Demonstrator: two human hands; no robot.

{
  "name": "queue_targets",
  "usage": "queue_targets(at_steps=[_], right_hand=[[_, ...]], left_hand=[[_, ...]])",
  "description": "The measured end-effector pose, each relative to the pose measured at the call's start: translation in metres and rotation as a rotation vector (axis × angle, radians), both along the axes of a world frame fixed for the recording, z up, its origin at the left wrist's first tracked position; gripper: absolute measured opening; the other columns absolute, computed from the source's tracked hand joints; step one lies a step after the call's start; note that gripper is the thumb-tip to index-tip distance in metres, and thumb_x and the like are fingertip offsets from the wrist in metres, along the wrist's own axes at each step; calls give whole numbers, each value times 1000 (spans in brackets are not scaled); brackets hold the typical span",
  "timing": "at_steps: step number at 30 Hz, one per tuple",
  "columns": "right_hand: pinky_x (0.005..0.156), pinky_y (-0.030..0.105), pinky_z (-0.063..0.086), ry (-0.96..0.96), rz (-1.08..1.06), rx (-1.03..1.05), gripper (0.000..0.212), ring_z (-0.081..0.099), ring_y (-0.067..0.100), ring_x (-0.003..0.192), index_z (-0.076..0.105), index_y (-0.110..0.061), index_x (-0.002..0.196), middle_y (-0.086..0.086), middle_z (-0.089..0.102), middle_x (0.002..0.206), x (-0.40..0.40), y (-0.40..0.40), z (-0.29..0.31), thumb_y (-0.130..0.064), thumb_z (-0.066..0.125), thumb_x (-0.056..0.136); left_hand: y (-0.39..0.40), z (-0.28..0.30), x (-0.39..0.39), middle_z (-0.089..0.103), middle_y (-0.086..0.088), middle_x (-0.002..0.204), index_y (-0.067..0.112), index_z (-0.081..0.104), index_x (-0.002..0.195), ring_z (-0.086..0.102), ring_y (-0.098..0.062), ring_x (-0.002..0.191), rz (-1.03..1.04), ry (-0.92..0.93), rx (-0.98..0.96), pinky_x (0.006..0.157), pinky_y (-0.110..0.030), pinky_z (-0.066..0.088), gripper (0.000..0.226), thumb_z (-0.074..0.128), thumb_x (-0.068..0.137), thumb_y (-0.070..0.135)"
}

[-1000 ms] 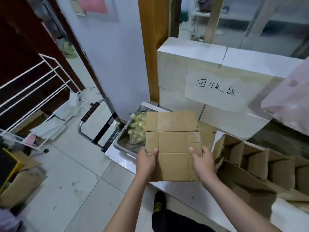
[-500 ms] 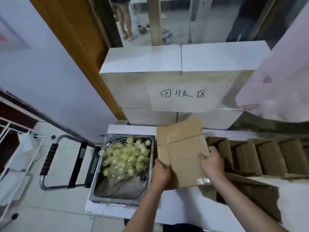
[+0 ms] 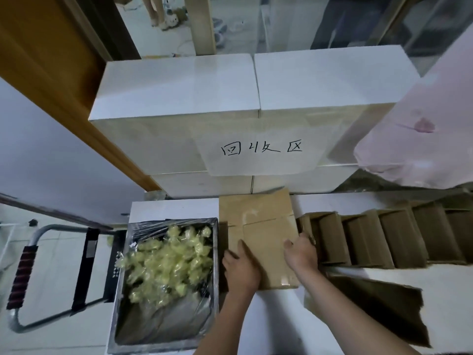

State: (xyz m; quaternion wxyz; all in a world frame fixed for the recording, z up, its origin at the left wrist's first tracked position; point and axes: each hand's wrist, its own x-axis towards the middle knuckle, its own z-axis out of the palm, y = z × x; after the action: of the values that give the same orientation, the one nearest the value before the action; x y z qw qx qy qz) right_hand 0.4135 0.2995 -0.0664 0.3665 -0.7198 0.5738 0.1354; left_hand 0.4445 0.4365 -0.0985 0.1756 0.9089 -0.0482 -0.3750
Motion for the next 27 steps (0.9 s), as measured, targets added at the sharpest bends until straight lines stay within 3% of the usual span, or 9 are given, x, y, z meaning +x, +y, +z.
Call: queue_targets(at_steps=[7,12,17,21,23,25,27], right_hand=[[75,35,45,251,19,49,43,59,39,117,35,-2,137,21,59,130,35,7,-40,-21,49,100],[92,41,51,304,117,18,53,55,37,123,32,5,142,23,52,138,40,4,-64,-24,49,101],[82,39,53,339,212,-93,55,59,32,118,36,2,138,18,53,135,35,9,-75,-35,53,101],[94,37,49,301,202,-219,50,49,32,125,26,1,145,21,40,143,33,24,-78,-17,45,102],[98,35,48,208,270,-318,62,43,32,129,21,-3,150,21,32,148,25,32,-77,-11,52,97],[105,36,46,125,408,-373,81,30,35,141,13,-9,156,23,19,156,18,37,-80,-11,60,90],[119,43,31,74,596,-364,96,6,36,152,-5,-16,158,21,1,163,16,36,-90,-17,61,90]], left_hand=[[6,-33,12,-15,-22,163,20,-1,161,-1,-41,151,-234,14,87,117,-49,29,72,37,99,12],[8,-42,17,-14,-22,163,18,-9,160,1,-39,151,-281,-33,130,113,-43,34,78,39,98,14],[8,-46,17,-17,-23,163,18,-18,158,0,-40,151,-309,-41,164,107,-37,41,88,43,94,9],[10,-48,15,-23,-18,163,18,-19,158,-6,-35,153,-311,-59,145,104,-33,44,86,38,94,4],[12,-54,16,-30,-13,162,16,-19,157,-14,-31,153,-347,-143,112,102,-27,44,83,33,94,0],[13,-63,17,-34,-10,160,14,-20,157,-24,-28,151,-378,-238,70,114,-22,29,81,31,95,1],[10,-73,23,-34,-9,159,13,-17,157,-30,-28,148,-371,-288,8,117,-22,-3,78,32,97,7]])
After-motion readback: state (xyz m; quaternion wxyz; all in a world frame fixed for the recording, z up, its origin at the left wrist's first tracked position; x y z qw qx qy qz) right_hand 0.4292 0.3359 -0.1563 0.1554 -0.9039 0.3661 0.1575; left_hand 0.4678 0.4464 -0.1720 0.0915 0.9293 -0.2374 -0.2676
